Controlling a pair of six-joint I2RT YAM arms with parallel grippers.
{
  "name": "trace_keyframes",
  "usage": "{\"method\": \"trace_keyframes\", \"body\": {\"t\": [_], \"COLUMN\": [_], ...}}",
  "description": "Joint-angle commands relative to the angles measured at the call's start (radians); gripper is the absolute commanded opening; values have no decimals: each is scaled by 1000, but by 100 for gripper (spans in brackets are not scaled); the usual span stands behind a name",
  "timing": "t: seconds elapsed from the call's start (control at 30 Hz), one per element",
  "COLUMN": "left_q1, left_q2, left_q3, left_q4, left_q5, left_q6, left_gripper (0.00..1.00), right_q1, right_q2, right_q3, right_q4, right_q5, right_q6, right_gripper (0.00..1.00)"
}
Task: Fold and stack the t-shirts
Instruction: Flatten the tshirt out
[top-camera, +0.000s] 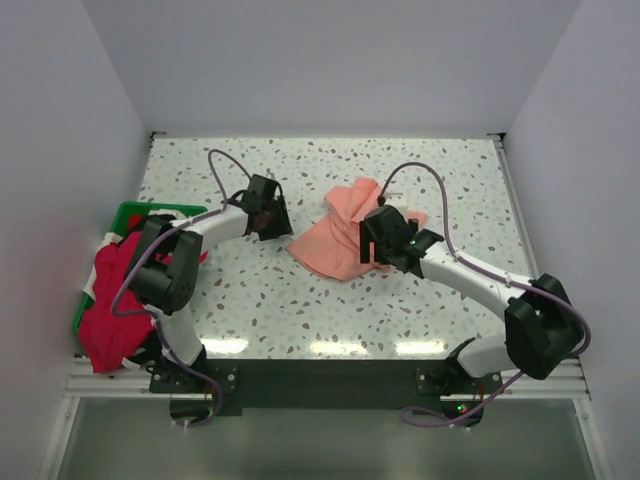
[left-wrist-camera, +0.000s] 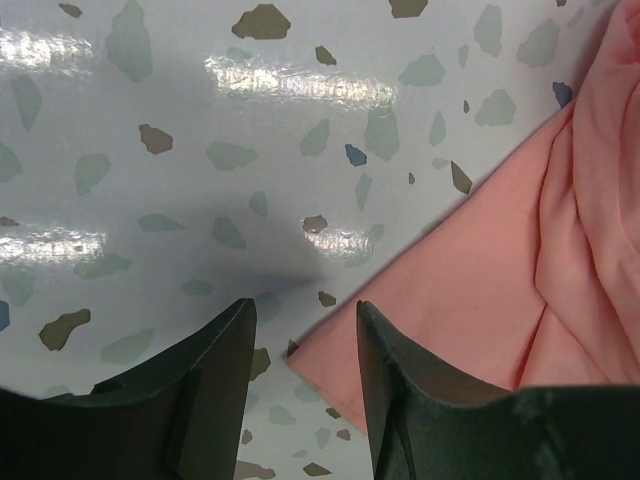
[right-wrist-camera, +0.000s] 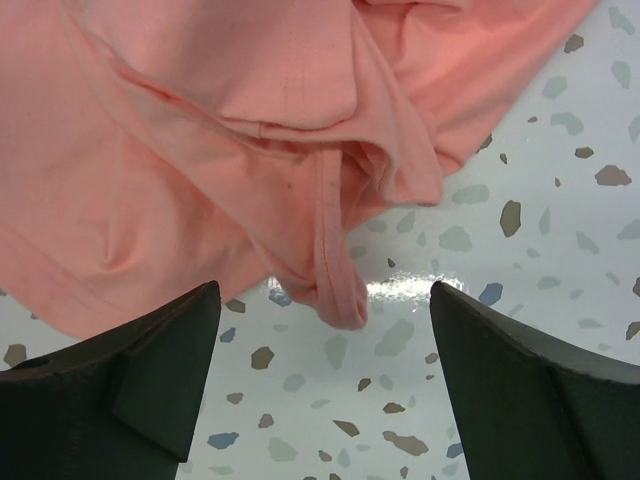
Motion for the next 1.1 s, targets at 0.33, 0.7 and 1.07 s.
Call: {"method": "trace_keyframes", "body": {"t": [0.33,0.7,1.07], "left_q1": [-102,-138,-102], "left_q2": [38,58,-49], "left_q3": [-36,-62,37], "left_q4": [45,45,-29], "left_q5": [-70,-133,-165], "left_q6": [30,24,46], "left_gripper": [51,21,0], "right_q1": [-29,-29,-45], "right_q2": [84,118,41], "right_q3": [-52,-75,18], "right_q4": [140,169,66], "right_q5": [-45,-95,-101], "right_q6": [47,85,58], "right_gripper": [84,70,0]}}
